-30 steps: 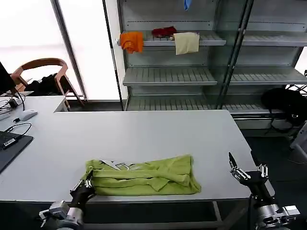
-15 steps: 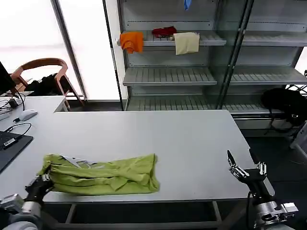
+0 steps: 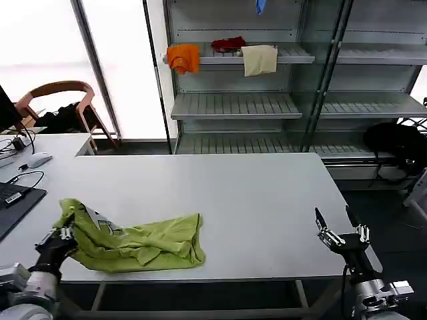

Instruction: Fold and organize the clothes.

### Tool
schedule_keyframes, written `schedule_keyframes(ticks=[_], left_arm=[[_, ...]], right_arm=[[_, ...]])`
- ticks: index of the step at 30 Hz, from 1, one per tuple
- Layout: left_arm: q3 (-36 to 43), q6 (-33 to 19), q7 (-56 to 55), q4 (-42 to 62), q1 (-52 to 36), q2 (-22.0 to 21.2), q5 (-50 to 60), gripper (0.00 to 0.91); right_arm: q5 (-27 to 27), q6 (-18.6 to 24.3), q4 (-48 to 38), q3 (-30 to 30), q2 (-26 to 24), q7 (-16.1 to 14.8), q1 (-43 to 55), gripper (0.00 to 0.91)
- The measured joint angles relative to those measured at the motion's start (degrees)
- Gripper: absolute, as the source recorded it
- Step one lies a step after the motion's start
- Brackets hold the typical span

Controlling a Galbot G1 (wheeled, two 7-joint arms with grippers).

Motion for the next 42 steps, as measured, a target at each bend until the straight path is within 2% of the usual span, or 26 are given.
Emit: schedule_keyframes(ticks=[16,30,31,32,33,42], left_arm=[[23.43,-0.58,1.42,0.39,-6.56,-1.65,12.89,0.0],[34.1,-1.48,2.49,5.12,-10.04,-2.24,18.43,0.03],[34.53,-1.49,2.63,5.41,-10.13,-2.27,18.65,0.081],[34.91,-1.49,2.72,5.7,-10.26,-2.31,18.89,0.262],[35.31,-1.49,2.77,6.02,-10.45,-2.33,19.18,0.907],[37.3,-1.46,3.82,7.77,-11.0,-2.35,22.5,0.907]], right_arm=[[-0.5,-0.82,0.38,-0.1,0.61,0.09,0.28,0.907],[-0.71,-0.82,0.53,-0.14,0.82,0.09,0.14,0.907],[-0.71,-0.82,0.53,-0.18,0.82,0.09,0.16,0.907],[-0.71,-0.82,0.53,-0.2,0.83,0.09,0.2,0.907],[-0.71,-0.81,0.52,-0.22,0.82,0.09,0.22,0.907],[-0.83,-0.56,0.32,-0.38,0.87,0.06,0.18,0.907]])
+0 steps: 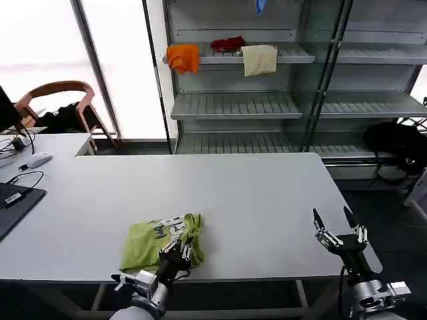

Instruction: Fold and organize the clothes.

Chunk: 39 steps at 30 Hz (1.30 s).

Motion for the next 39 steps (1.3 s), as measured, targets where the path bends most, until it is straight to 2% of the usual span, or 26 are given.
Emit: schedule_keyframes(ticks=[17,26,39], left_arm=[[-2.73,-0.01,1.66,-5.25,3.78,2.67,1.75,0.907],[-10.41,2.51,-1.55,-6.82,5.84,3.16,-2.95,0.907],[-19.86,6.66,-5.5,-4.42,7.96,1.52,-13.69,0.907]], right_arm=[[-0.11,0.08,-0.24,-0.41,-0.05,0.02,0.43,0.907],[-0.06,0.08,-0.41,-0.46,-0.35,0.03,0.56,0.907],[-0.1,-0.07,-0.46,-0.83,-0.44,0.05,0.83,0.907]])
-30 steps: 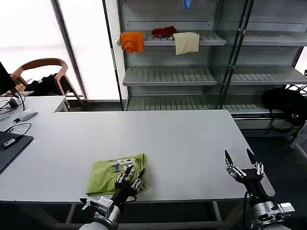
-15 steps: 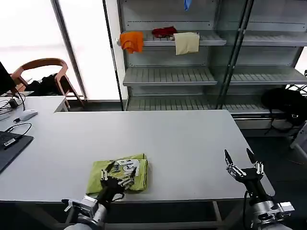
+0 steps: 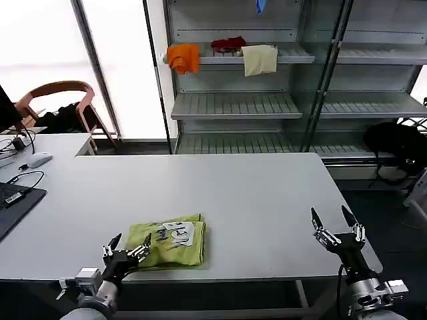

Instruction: Fold and organize the clothes.

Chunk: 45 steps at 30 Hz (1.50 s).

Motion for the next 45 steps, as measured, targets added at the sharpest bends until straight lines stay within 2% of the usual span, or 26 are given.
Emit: schedule_keyframes(ticks=[17,18,20,21,22,23,27,34,45], left_arm=[[-2.14,-1.02,2.34,6.76,-1.85,-2.21,-7.89,0.907],[-2.12,-1.28,2.58,6.97,-1.81,-2.34,-7.98,0.705],[-2.06,-1.82,3.07,7.3,-1.7,-2.62,-8.14,0.504],[-2.03,-2.06,3.33,7.45,-1.65,-2.8,-8.19,0.272],[-1.98,-2.32,3.56,7.65,-1.63,-2.98,-8.21,0.101],[-1.92,-2.57,3.8,7.86,-1.63,-3.15,-8.22,0.03],[-1.48,-3.69,5.0,8.63,-1.4,-3.76,-8.05,0.0],[-0.64,-5.41,6.08,9.13,-0.84,-4.15,-6.87,0.0],[-1.66,-6.69,5.12,7.43,-0.77,-2.11,-6.93,0.0]], right_arm=[[-0.03,0.33,0.02,0.19,-0.01,-0.1,-0.36,0.907],[-0.03,0.34,0.0,0.19,-0.02,-0.11,-0.34,0.907],[-0.02,0.36,-0.06,0.18,-0.03,-0.12,-0.28,0.907],[-0.02,0.37,-0.09,0.14,-0.03,-0.12,-0.25,0.907],[-0.02,0.39,-0.11,0.09,-0.03,-0.12,-0.23,0.907],[-0.02,0.41,-0.13,0.04,-0.03,-0.13,-0.22,0.907],[-0.02,0.49,-0.21,-0.04,0.02,-0.14,-0.2,0.907],[0.02,0.55,-0.22,0.05,-0.03,-0.15,-0.12,0.907],[0.03,0.36,-0.22,-0.48,0.16,-0.03,0.81,0.907]])
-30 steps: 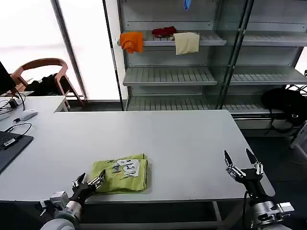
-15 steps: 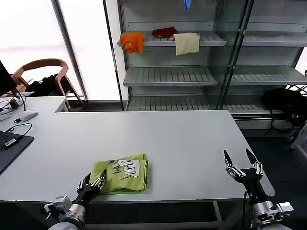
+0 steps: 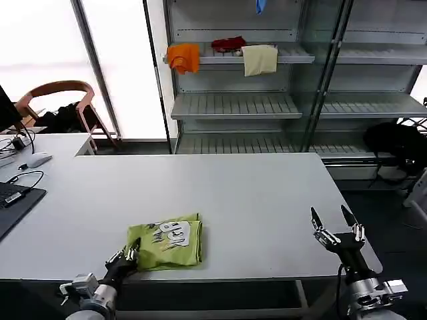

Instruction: Fold and organize the clothes.

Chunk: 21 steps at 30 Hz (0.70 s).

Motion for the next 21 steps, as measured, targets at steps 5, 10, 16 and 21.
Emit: schedule_keyframes(ticks=[5,10,16,21], left_arm=[[-1.66,-0.48,-0.03,-1.59,0.28,2.06,-1.3,0.0],[-4.45,-0.65,0.06,-1.82,0.72,4.86,-2.74,0.0],[-11.49,-0.45,1.37,-0.84,1.76,9.78,-4.22,0.0],[-20.29,-0.28,5.34,0.06,2.5,15.01,-2.85,0.0]], right_arm=[[0.03,-0.14,0.0,-0.03,-0.02,0.06,0.25,0.907],[0.19,-0.19,0.04,-0.06,-0.23,0.09,0.59,0.907],[0.23,-0.19,-0.11,-0.53,-0.26,0.08,0.98,0.907],[0.27,-0.19,-0.15,-0.77,-0.23,0.08,1.31,0.907]])
